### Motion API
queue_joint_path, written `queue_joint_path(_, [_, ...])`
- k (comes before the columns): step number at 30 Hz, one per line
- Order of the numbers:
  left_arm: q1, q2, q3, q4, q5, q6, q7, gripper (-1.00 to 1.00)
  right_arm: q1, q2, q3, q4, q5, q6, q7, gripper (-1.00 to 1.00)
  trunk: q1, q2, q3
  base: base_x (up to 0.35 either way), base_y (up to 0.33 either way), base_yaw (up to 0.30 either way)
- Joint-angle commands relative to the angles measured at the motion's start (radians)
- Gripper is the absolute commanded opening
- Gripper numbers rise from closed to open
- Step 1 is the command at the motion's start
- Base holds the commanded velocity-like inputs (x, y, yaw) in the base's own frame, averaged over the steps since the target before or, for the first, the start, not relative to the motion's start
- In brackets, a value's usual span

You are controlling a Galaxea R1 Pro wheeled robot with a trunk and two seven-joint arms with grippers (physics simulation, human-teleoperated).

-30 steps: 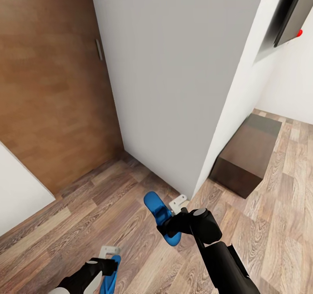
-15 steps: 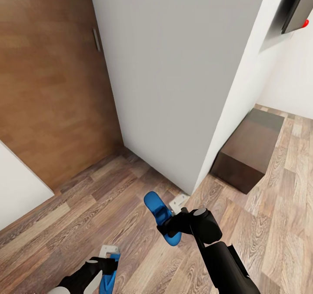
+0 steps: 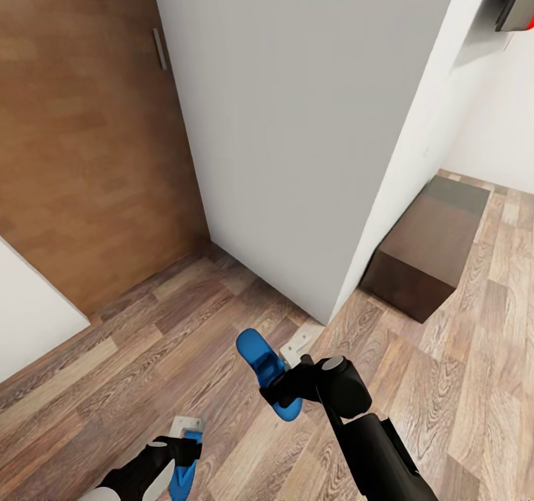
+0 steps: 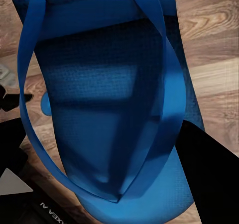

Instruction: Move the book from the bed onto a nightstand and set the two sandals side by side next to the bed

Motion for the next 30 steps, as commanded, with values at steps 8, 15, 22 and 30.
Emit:
queue_joint_path(8, [0.000,0.002,-0.008,-0.002,0.011,0.005,0.007,1.00,-0.001,0.005,0.004,-0.001,0.010,0.003,0.011,-1.00,0.031,-0.057,-0.038,0.000,0.000,0.000])
queue_joint_path(15, [0.001,0.002,-0.008,-0.002,0.011,-0.003,0.006,1.00,-0.001,0.007,0.006,-0.001,0.010,0.003,0.011,-1.00,0.057,-0.106,-0.070,0.000,0.000,0.000])
queue_joint_path(22, [0.001,0.001,-0.008,-0.003,0.010,-0.012,0.007,1.00,-0.001,0.007,0.008,-0.001,0.010,0.003,0.011,-1.00,0.084,-0.155,-0.101,0.000,0.000,0.000])
queue_joint_path(30, [0.000,0.001,-0.008,-0.007,0.009,-0.013,0.007,1.00,-0.001,0.006,0.009,-0.001,0.009,0.003,0.011,-1.00,0.115,-0.211,-0.129,0.000,0.000,0.000])
